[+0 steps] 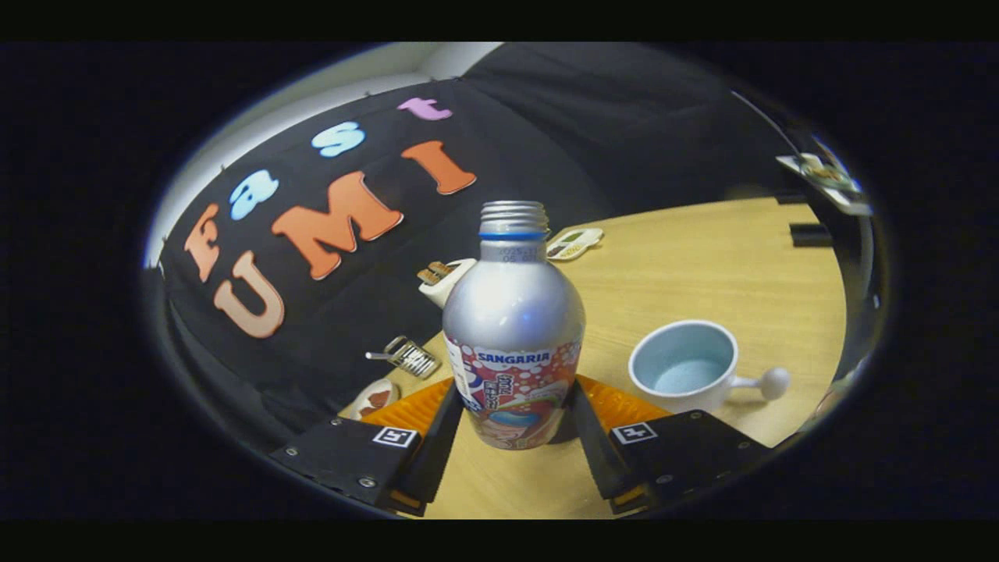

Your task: Take the bottle from table, then pour the juice into the cup, finally place the bottle on the coaster

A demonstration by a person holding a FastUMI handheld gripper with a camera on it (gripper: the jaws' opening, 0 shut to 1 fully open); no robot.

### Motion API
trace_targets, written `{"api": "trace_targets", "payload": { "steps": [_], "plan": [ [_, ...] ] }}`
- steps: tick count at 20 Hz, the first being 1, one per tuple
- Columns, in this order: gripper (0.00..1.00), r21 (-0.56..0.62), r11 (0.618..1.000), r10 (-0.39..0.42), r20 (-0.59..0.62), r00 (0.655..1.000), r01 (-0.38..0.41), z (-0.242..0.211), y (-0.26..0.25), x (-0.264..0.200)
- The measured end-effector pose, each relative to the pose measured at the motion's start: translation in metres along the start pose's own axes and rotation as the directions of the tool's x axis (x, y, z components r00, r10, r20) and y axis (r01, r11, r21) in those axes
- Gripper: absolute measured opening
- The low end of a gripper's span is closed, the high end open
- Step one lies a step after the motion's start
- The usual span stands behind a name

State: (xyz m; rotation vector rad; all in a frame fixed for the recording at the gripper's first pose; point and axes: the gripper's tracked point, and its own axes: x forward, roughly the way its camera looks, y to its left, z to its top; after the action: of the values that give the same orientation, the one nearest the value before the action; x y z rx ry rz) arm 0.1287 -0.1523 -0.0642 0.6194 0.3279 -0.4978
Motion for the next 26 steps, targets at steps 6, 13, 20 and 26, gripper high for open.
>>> {"api": "trace_targets", "payload": {
  "steps": [6, 13, 20, 26],
  "plan": [
    [0.76, -0.332, 0.942, -0.040, 0.054, 0.998, 0.056, -0.009, 0.016, 0.023],
    [0.76, -0.504, 0.862, -0.047, 0.039, 0.998, 0.060, -0.028, 0.018, 0.043],
    [0.76, -0.526, 0.849, -0.040, 0.018, 0.999, 0.044, -0.036, 0.019, 0.054],
    [0.76, -0.530, 0.847, -0.044, 0.002, 0.999, 0.039, -0.046, 0.019, 0.056]
  ]
}}
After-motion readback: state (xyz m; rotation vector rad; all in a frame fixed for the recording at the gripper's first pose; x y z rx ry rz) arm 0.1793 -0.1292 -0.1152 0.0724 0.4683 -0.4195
